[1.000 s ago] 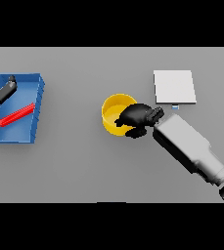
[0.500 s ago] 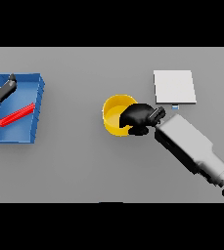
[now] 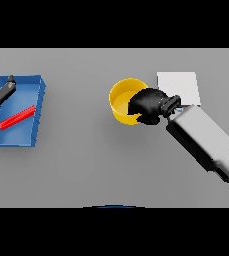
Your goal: Pick up the red beaker and tilt it to pour out 1 green nut into yellow bowl. Pick up the yellow bowl and place it on the metallic measuring scale.
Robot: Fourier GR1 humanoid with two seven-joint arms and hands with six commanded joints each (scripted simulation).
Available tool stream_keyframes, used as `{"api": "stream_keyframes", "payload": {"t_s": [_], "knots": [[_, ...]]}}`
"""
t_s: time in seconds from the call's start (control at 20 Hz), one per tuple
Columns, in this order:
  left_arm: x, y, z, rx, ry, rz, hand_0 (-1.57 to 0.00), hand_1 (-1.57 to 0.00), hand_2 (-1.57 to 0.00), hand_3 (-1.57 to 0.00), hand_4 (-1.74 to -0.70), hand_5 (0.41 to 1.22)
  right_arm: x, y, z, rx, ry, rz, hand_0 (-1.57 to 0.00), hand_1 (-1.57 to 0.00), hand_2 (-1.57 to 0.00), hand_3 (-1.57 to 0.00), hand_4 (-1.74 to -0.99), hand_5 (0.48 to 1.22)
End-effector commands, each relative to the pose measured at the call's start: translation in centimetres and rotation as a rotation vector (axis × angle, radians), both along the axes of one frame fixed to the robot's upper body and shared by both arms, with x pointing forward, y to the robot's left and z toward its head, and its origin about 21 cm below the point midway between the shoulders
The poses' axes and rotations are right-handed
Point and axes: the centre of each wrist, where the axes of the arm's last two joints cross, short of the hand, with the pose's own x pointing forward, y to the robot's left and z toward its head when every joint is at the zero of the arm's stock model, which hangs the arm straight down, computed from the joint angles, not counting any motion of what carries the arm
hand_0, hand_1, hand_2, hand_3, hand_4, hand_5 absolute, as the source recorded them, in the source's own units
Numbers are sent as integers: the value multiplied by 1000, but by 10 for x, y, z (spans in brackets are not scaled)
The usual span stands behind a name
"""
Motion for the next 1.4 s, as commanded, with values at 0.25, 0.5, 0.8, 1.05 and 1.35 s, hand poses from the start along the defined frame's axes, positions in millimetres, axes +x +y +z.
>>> {"api": "stream_keyframes", "payload": {"t_s": [0.25, 0.5, 0.8, 1.05, 1.35], "knots": [[-2, 0, 6, -5, -4, 4, 1, 1, 1, 1, -741, 702, 13, -26, 13, 35, -39, -92, -1570, -1570, -1472, -1309, -1740, 1220], [-2, -2, 7, 2, 3, 6, 1, 1, 1, 1, -744, 708, 29, -66, 25, 55, -120, -190, -1571, -1571, -1527, -1219, -1741, 1221], [-7, 0, 6, 3, 6, 10, 1, 1, 1, 1, -731, 696, 51, -107, 19, 75, -140, -315, -1571, -1571, -1508, -1171, -1741, 1221], [-5, 0, 7, 6, 10, 17, 1, 1, 1, 1, -721, 682, 62, -130, -4, 55, -145, -391, -1571, -1571, -1439, -1283, -1741, 1221], [-4, 0, 5, -2, 5, 9, 1, 1, 1, 1, -725, 676, 64, -139, -29, 60, -113, -431, -1571, -1571, -1379, -1331, -1741, 1221]]}}
